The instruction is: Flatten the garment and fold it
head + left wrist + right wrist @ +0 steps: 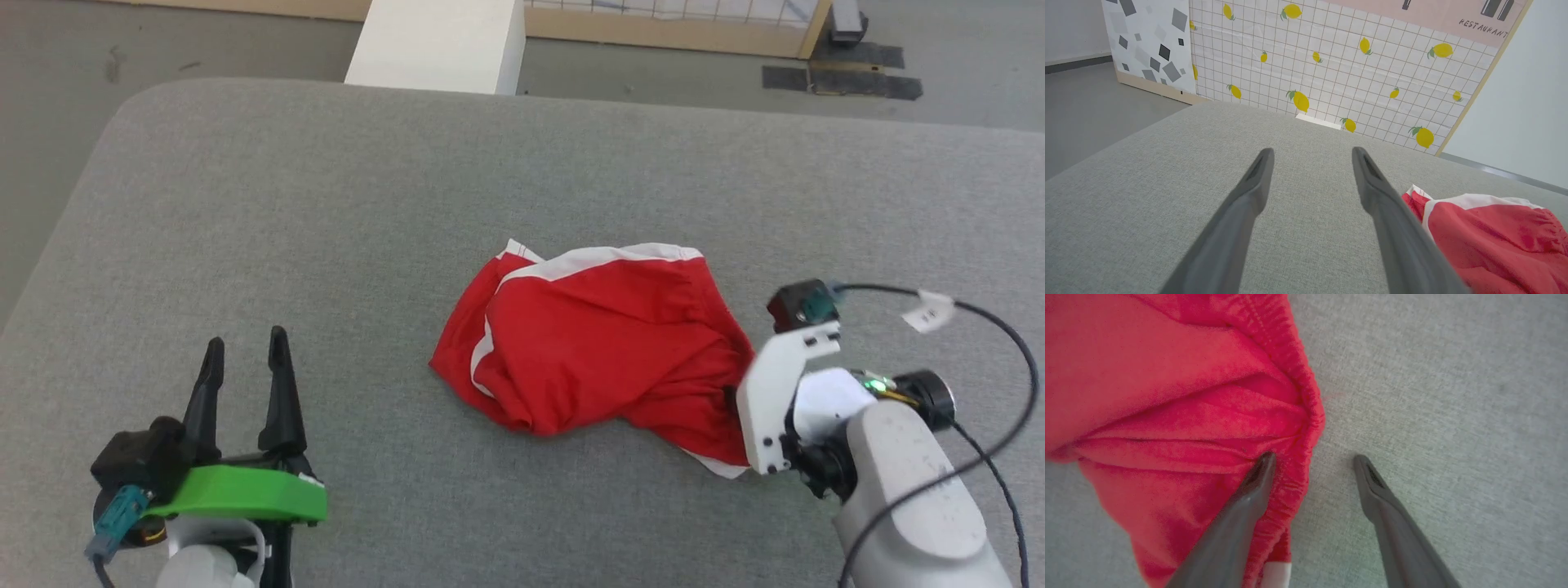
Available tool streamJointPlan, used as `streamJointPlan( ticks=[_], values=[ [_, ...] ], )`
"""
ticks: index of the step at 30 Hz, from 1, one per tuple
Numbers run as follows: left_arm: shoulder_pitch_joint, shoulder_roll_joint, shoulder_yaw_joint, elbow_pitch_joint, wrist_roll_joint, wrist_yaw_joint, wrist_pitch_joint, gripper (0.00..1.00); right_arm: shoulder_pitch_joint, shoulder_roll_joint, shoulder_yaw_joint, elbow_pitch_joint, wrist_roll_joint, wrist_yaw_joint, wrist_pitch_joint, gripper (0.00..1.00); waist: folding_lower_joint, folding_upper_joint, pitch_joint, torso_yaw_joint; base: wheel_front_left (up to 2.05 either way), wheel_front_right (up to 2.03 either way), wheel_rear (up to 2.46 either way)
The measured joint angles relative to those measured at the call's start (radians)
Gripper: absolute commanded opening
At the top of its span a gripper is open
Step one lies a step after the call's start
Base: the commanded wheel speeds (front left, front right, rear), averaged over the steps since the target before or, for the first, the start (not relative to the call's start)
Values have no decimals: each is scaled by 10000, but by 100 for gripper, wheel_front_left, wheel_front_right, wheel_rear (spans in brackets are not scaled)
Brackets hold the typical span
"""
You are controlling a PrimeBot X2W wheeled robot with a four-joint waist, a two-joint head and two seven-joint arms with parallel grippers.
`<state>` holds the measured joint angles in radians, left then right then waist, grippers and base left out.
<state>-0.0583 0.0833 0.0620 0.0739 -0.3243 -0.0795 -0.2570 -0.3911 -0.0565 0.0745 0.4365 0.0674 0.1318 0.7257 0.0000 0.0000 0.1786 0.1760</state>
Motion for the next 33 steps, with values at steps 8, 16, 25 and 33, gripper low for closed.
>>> streamJointPlan(
  ticks=[8, 16, 25, 33],
  values=[
    [-70, -61, 161, 150, 2, -90, 0, 100, -178, 21, -146, -336, 591, 0, 140, 0, 0, 0, 170, 55, 0, 0, 0],
    [-57, -104, 180, 236, 84, -174, 0, 100, 648, 69, -3580, -1977, 965, 4, -846, 0, 0, 0, -87, -284, 0, 0, 0],
    [-17, -151, 0, 453, 86, -209, -2, 100, 2785, 56, -4982, -2293, 2205, 2, -1053, 100, 0, 0, -336, -787, 0, 0, 0],
    [-516, -159, -924, 500, -500, -355, 1471, 100, 2532, 67, -5331, -2654, 2575, 2, -3687, 100, 0, 1, -422, -1442, 0, 0, 0]
  ],
)
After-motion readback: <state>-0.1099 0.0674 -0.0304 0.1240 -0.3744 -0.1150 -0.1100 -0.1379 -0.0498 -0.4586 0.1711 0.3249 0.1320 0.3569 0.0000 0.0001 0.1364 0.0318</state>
